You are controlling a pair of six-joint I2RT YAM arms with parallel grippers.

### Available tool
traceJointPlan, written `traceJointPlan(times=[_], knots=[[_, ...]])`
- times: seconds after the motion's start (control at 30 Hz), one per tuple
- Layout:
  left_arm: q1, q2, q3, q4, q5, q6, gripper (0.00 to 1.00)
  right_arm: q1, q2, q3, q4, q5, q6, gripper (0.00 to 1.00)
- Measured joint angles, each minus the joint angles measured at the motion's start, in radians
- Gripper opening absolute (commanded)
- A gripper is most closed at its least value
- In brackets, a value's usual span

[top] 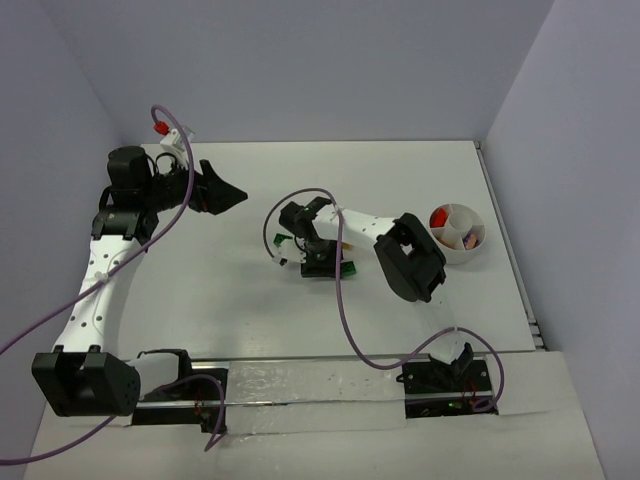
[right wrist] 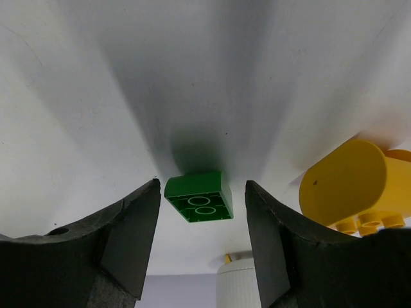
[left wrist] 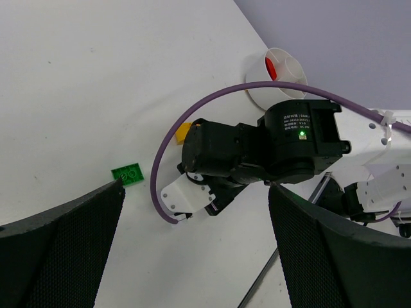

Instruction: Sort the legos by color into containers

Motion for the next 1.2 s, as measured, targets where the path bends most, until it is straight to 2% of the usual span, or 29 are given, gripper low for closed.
traceJointPlan(times=[0.2,0.4,0.7,0.83,1.0,1.1,1.13,1.17,1.2], knots=[[0.0,0.0,0.0,0.0,0.0,-0.001,0.99,0.005,0.003,0.0,-0.009,0.037,0.0,0.58],[0.0,0.0,0.0,0.001,0.0,-0.003,0.99,0.013,0.003,-0.001,-0.009,0.055,-0.007,0.47],[0.0,0.008,0.0,0.001,0.0,-0.004,0.99,0.016,0.004,-0.001,-0.017,0.056,-0.011,0.55],[0.0,0.016,0.0,0.001,0.001,-0.006,0.99,0.016,0.011,-0.001,-0.029,0.06,-0.011,0.5],[0.0,0.017,0.0,0.001,0.003,-0.008,0.99,0.016,0.036,0.012,-0.05,0.073,-0.012,0.49],[0.0,0.017,0.0,0.001,0.003,-0.008,0.99,0.016,0.054,0.023,-0.053,0.088,-0.012,0.39],[0.0,0.017,0.0,0.001,0.003,-0.008,0.99,0.016,0.057,0.024,-0.055,0.094,-0.012,0.33],[0.0,0.017,0.0,0.001,0.003,-0.008,0.99,0.016,0.058,0.025,-0.057,0.098,-0.015,0.2],[0.0,0.017,0.0,0.001,0.003,-0.008,0.99,0.016,0.058,0.025,-0.058,0.101,-0.015,0.12]])
